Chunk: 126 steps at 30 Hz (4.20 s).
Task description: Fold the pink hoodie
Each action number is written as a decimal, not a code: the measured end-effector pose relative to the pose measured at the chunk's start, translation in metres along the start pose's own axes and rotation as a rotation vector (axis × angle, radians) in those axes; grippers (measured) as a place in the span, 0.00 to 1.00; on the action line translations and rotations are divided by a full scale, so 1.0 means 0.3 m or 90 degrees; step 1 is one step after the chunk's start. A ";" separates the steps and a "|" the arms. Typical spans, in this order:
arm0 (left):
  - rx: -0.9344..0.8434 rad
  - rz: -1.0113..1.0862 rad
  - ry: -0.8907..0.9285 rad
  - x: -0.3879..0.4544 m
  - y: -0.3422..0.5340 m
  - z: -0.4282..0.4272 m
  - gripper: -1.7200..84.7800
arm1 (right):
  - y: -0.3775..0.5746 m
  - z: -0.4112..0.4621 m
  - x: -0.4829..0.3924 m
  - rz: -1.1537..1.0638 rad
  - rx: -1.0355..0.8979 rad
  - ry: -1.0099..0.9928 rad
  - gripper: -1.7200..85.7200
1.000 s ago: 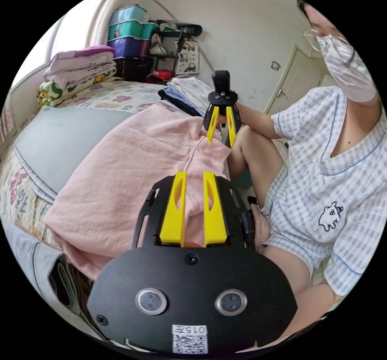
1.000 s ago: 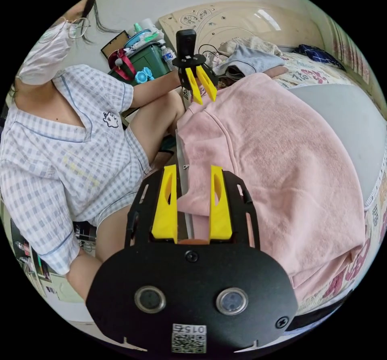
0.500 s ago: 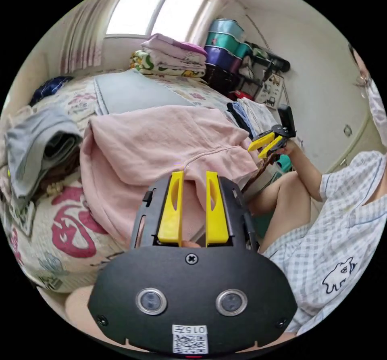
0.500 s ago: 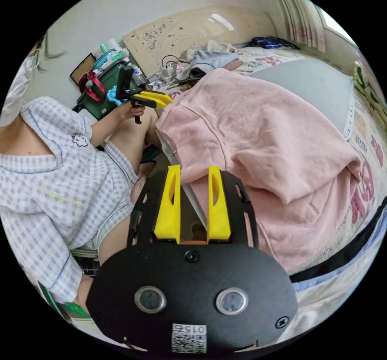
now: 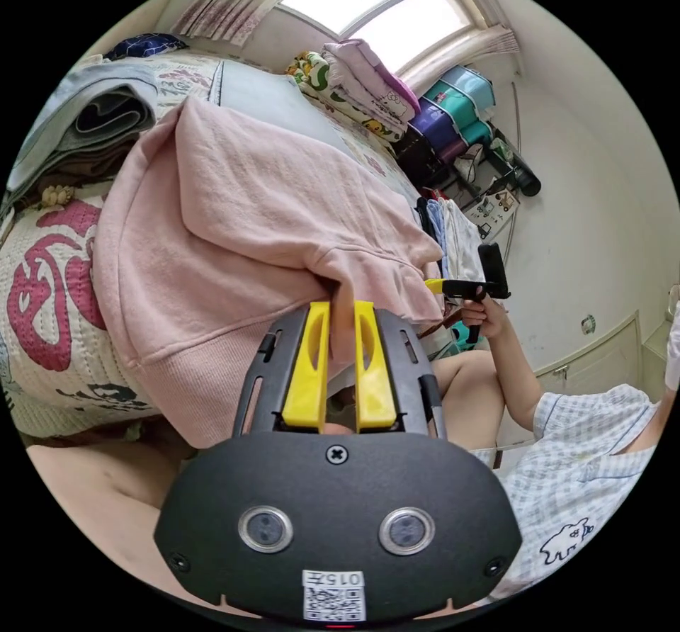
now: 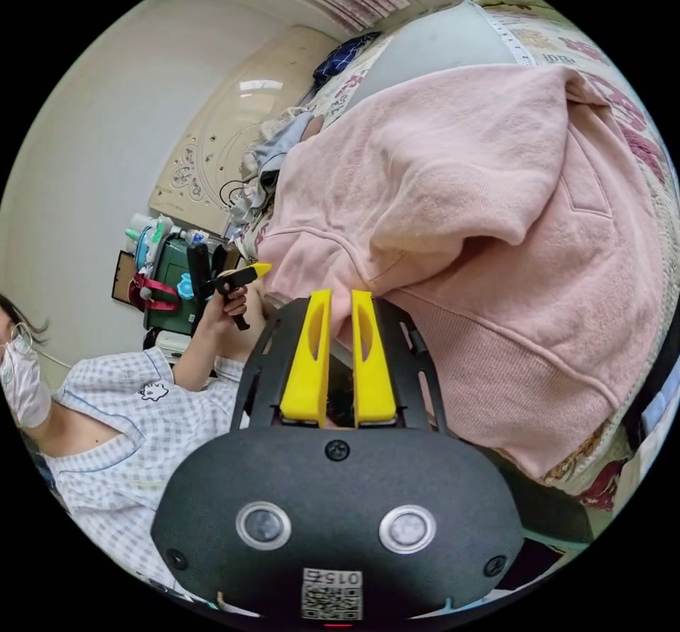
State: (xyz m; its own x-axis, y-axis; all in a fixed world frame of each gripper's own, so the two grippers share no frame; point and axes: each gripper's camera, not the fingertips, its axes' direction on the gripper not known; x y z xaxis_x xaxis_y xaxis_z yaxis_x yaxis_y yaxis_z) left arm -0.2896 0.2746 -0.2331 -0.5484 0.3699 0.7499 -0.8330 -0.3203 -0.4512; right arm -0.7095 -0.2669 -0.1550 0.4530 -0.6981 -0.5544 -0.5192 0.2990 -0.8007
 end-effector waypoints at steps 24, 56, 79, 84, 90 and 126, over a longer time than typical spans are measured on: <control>0.023 -0.024 -0.014 0.045 -0.081 -0.222 0.02 | -0.267 -0.409 -0.256 -0.035 0.035 -0.033 0.03; -0.013 0.338 -0.125 1.088 -1.176 0.177 0.14 | -0.335 -0.921 -0.162 0.152 0.049 0.235 0.15; -0.277 0.401 -0.350 1.549 -1.786 1.324 0.06 | -0.322 -0.907 -0.133 0.056 -0.044 0.190 0.03; -0.257 0.342 -0.344 1.489 -1.819 1.311 0.04 | -0.264 -0.875 -0.139 0.029 -0.063 0.203 0.03; -0.224 0.372 -0.335 1.492 -1.777 1.244 0.04 | -0.114 -1.006 -0.129 0.031 0.045 0.144 0.02; 0.126 0.069 -0.089 -0.326 -0.764 -0.146 0.02 | 0.445 0.813 -0.721 -0.482 -0.281 -0.004 0.03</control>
State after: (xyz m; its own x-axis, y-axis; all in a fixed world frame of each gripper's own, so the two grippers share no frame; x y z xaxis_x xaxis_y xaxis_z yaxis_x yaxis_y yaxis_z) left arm -0.0481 0.3500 -0.2242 -0.6069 0.2047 0.7680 -0.7316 -0.5215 -0.4391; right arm -0.6999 0.0826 -0.1972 0.7928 -0.6030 0.0888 -0.3091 -0.5232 -0.7942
